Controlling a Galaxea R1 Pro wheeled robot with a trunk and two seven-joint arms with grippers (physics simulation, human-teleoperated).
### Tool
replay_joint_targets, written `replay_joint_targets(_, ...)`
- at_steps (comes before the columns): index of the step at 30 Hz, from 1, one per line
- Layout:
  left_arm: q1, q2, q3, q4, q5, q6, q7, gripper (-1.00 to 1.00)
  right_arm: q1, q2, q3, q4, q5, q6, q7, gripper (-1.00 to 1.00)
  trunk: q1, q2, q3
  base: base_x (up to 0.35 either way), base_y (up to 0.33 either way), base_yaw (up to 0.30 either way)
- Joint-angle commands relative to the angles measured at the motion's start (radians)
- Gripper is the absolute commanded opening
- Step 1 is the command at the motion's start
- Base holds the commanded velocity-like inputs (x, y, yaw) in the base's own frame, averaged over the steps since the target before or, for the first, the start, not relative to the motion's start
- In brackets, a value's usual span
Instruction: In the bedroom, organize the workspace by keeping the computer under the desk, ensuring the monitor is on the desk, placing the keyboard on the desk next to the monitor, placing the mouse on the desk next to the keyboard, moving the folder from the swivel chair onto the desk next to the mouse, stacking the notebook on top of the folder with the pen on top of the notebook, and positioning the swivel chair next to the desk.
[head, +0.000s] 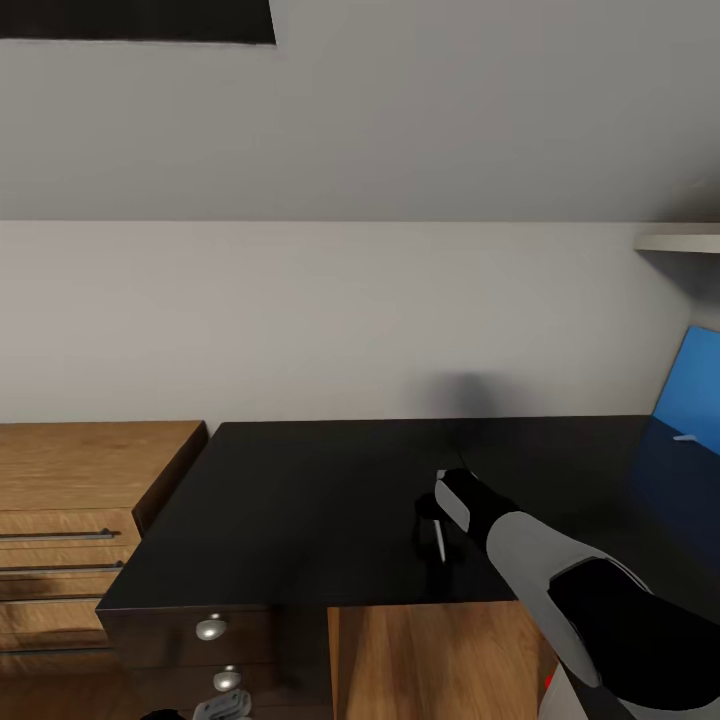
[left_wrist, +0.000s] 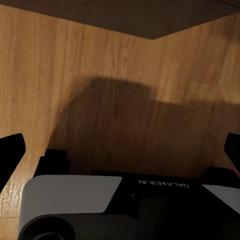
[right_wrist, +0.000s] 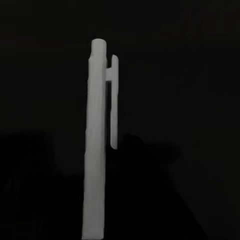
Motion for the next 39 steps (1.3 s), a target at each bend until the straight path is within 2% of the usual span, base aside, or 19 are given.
replay_joint_targets(1, -0.001, 0.001, -0.004, -0.002, 0.01, 0.001, 0.009, 1.0, 0.0, -0.001, 0.013, 0.0, 0.001, 0.008, -0.009, -1.0, 0.0, 0.0, -0.001, 0.0, 0.0, 0.0)
replay_joint_targets(12, -0.001, 0.001, -0.004, -0.002, 0.007, 0.001, 0.009, 1.0, 0.0, -0.001, 0.012, 0.0, 0.001, 0.01, -0.009, -1.0, 0.0, 0.0, -0.001, 0.0, 0.0, 0.0)
replay_joint_targets(28, -0.001, 0.001, -0.004, -0.002, 0.006, 0.0, 0.009, 1.0, 0.0, -0.001, 0.006, -0.002, -0.002, 0.069, -0.007, -1.0, 0.0, 0.0, -0.001, 0.0, 0.0, 0.0)
replay_joint_targets(39, -0.001, 0.001, -0.004, -0.002, 0.006, 0.0, 0.009, 1.0, 0.0, -0.001, 0.006, -0.006, -0.033, 0.102, -0.007, -1.0, 0.0, 0.0, -0.001, 0.0, 0.0, 0.0)
